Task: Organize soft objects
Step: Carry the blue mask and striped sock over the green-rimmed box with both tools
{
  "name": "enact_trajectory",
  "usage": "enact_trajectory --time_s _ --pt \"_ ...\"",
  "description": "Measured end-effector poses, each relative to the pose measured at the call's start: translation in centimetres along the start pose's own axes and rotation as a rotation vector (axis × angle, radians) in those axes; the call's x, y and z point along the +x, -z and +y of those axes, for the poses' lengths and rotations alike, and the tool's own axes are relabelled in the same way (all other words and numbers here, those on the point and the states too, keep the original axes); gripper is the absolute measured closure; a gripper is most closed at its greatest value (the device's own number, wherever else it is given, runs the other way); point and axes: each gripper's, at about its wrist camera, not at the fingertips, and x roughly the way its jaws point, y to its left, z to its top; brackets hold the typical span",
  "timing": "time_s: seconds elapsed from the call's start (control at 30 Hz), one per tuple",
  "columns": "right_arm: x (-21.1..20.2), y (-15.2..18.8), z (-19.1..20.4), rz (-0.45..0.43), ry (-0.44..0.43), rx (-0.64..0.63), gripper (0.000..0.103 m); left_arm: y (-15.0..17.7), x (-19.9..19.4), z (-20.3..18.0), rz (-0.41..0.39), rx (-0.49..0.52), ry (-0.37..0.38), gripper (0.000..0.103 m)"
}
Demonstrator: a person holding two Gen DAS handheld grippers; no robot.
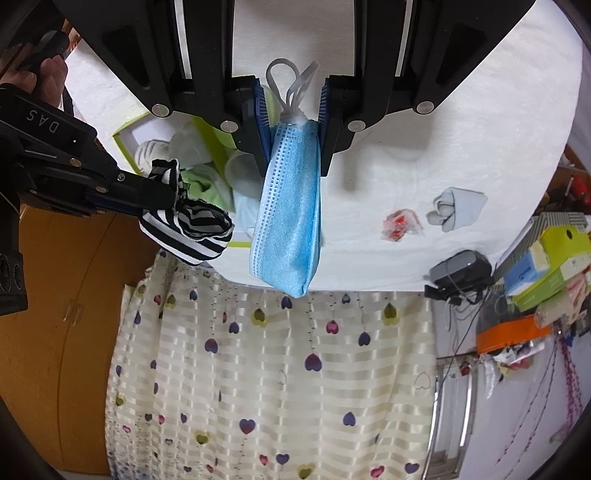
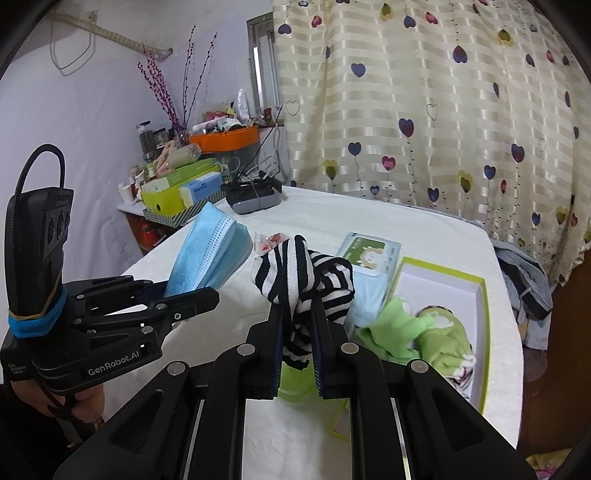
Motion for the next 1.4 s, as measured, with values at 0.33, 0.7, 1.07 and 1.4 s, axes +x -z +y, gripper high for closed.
enact_trajectory --time_s 0.33,0.7,1.07,1.4 --pt "-1.6 0.9 -1.4 -0.018 0.017 0.028 0.089 -0.2 -0.1 -2.1 0.000 0.032 0.023 0.082" --pt "-3.5 1.8 -3.2 -0.042 0.048 0.064 0.089 -0.3 0.1 -4.7 0.000 0.066 0.063 0.082" --pt "-5.7 3.2 -6.1 -0.050 0.116 0.123 0.089 0.3 0.7 -7.5 0.008 0.086 0.123 0.082" --pt "-5.6 5.4 -8.0 -0.005 0.153 0.168 0.089 1.5 2.3 -9.4 0.055 0.105 0.173 0.082"
